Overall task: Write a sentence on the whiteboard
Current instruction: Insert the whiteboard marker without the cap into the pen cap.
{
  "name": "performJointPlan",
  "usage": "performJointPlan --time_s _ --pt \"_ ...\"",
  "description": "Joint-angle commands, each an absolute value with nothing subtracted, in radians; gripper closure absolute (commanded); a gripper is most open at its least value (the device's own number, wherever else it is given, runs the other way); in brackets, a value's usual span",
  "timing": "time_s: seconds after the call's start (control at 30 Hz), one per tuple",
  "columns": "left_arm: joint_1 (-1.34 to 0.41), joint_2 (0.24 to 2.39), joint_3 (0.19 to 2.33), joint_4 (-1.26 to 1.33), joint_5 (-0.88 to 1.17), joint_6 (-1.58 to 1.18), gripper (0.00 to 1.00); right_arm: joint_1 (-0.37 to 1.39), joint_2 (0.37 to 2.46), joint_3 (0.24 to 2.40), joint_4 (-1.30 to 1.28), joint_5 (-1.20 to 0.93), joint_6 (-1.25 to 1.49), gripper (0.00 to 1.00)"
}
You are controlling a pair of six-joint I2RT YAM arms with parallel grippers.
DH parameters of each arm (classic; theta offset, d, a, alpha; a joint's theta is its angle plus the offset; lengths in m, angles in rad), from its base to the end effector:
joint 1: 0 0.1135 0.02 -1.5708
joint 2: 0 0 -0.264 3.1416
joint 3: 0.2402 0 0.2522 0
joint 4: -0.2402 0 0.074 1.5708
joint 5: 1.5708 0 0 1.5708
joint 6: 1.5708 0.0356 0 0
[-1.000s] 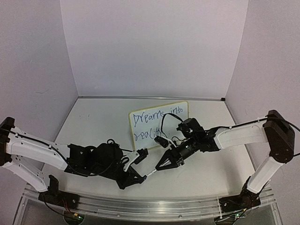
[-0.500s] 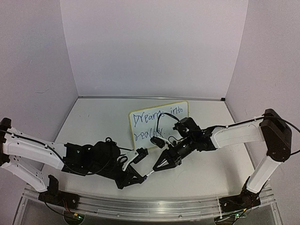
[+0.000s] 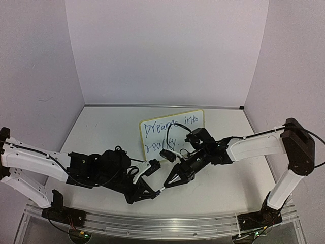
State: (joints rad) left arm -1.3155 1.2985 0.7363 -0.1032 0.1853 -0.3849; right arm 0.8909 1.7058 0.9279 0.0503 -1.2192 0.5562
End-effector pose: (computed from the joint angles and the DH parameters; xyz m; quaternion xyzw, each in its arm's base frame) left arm 0.0628 -0.2668 0.2207 0.4379 0.7821 -0.3822 0.2249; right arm 0.1856 0.2827 0.1886 0.3556 -0.6986 -0.6136 0.0944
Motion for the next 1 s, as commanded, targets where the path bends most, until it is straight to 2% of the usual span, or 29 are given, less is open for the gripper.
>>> performJointPlan --time_s 0.0,0.63,0.97 --pt "-1.315 1.307 0.819 -0.03 0.21 -0.374 1.0 0.916 1.705 0.96 0.063 -1.23 0.536 1.0" --pt "-1.313 1.303 0.798 0.128 0.159 -0.393 1.0 0.932 1.673 0.949 0.1 -1.22 0.558 1.0" --pt "-1.313 1.299 0.8 0.078 0.18 -0.381 1.0 0.934 1.642 0.925 0.112 -1.202 0.567 1.0"
